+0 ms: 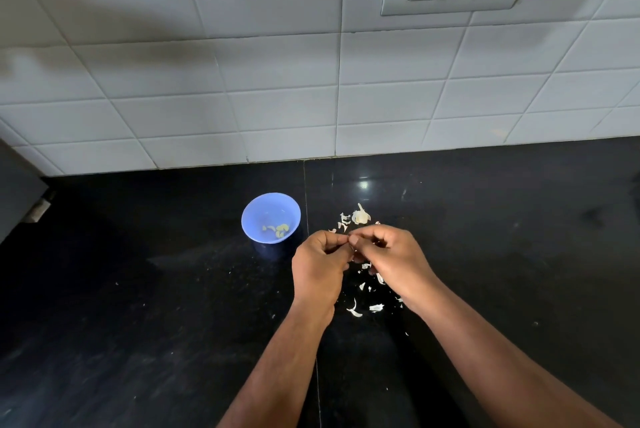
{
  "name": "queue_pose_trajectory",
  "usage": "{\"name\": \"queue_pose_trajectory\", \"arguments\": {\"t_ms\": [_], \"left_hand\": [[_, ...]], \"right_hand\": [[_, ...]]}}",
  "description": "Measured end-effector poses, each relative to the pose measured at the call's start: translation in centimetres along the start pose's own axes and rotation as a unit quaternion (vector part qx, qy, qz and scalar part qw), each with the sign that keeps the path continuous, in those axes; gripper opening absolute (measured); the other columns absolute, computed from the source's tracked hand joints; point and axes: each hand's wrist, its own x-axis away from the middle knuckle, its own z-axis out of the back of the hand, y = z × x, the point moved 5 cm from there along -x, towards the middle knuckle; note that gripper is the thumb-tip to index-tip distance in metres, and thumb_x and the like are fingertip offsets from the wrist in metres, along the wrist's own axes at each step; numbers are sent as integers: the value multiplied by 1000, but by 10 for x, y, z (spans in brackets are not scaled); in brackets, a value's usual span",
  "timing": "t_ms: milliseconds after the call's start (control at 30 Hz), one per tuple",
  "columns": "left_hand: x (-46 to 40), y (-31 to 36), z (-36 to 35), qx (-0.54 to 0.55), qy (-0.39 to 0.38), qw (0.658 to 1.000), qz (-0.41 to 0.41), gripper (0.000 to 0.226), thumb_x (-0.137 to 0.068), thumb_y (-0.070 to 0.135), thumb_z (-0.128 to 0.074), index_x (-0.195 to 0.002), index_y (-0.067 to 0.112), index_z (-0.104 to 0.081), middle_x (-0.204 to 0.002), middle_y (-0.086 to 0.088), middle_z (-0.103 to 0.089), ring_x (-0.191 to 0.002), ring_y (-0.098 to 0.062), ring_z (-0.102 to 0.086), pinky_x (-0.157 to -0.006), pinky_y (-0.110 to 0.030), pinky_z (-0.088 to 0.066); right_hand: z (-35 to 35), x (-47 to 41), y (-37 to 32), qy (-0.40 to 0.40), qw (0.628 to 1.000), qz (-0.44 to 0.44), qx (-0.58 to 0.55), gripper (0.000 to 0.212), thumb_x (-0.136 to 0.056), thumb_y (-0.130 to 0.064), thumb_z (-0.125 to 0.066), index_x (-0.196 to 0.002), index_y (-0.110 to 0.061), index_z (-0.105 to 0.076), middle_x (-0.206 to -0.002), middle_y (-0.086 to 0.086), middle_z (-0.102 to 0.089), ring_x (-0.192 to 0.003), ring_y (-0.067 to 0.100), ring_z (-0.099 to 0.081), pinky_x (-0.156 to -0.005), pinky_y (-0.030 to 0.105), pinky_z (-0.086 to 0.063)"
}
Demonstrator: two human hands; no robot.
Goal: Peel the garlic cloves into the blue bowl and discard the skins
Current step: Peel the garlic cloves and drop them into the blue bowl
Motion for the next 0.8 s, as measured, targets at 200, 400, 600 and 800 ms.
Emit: {"name": "queue_pose_trajectory", "arguments": {"t_ms": [200,400,600,800], "left_hand": [[-3,-1,18,-63,18,998,-16,11,-92,12,-81,-88,22,-78,-85,6,-79,-81,-8,-75,-77,-25,-61],[-8,3,37,-37,52,998,-17,10,-91,14,-83,-92,23,-80,-82,8,-79,-74,-2,-72,-76,-24,-60],[-11,-1,79,-28,116,993,0,6,-94,23,-81,-92,28,-82,-82,12,-78,-69,-3,-67,-72,-24,-59],[-14,-8,97,-34,128,991,6,23,-103,29,-69,-84,27,-81,-65,6,-64,-60,-6,-55,-61,-28,-52]], "right_hand": [[-15,-7,15,-35,973,-130,-186,9,-93,-9,-77,-101,-7,-80,-90,12,-79,-79,16,-73,-63,26,-57],[-37,-20,11,-26,954,-145,-261,13,-94,4,-71,-105,-1,-72,-91,17,-75,-75,19,-73,-69,29,-64],[-74,-48,-24,1,989,-45,-142,11,-92,-1,-75,-102,-5,-73,-81,6,-71,-70,11,-70,-63,24,-59],[-109,-71,-35,-21,1000,5,4,22,-101,-3,-56,-109,-16,-73,-105,-2,-74,-73,14,-77,-68,33,-63]]}}
